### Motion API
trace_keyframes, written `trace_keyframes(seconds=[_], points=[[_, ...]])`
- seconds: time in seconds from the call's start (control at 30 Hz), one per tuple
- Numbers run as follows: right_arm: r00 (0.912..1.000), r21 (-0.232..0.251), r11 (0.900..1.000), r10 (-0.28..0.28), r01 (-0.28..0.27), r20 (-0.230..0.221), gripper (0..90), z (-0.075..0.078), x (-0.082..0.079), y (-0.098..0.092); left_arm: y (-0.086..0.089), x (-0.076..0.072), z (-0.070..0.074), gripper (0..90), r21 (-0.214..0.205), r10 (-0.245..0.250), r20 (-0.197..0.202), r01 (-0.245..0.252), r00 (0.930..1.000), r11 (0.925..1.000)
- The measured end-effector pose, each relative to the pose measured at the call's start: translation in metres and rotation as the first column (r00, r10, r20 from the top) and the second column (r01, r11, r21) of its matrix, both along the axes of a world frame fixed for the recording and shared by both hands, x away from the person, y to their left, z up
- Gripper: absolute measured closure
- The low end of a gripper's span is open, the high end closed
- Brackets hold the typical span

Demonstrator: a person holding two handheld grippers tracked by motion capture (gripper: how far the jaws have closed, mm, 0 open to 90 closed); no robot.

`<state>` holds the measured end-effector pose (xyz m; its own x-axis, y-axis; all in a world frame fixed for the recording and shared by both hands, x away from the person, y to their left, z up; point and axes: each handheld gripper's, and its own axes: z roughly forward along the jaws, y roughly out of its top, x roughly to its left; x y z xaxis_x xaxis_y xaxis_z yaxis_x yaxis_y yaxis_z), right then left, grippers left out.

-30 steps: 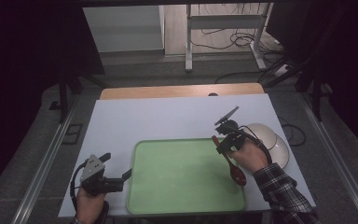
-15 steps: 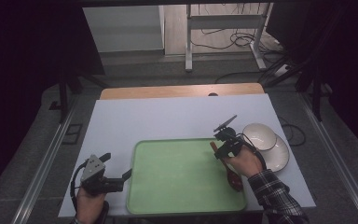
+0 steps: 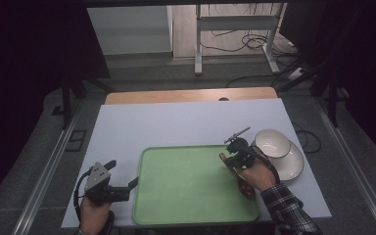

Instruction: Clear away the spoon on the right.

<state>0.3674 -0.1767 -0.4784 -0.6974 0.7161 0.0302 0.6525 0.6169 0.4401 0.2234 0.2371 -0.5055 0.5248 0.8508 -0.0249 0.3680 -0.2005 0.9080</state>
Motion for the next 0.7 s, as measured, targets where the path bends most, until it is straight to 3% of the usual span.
trace_keyframes(seconds=[0.33, 0.7], points=[[0.9982, 0.067, 0.9976, 0.015, -0.019, 0.058, 90.0, -0.012, -0.003, 0.004, 0.0, 0.0, 0.0, 0.9, -0.001, 0.0, 0.002, 0.0, 1.0, 1.0], [0.9981, 0.051, 0.9987, -0.013, 0.01, 0.061, 90.0, -0.022, -0.001, -0.001, 0.0, 0.0, 0.0, 0.9, -0.003, -0.003, -0.001, 0.003, 1.0, 1.0]])
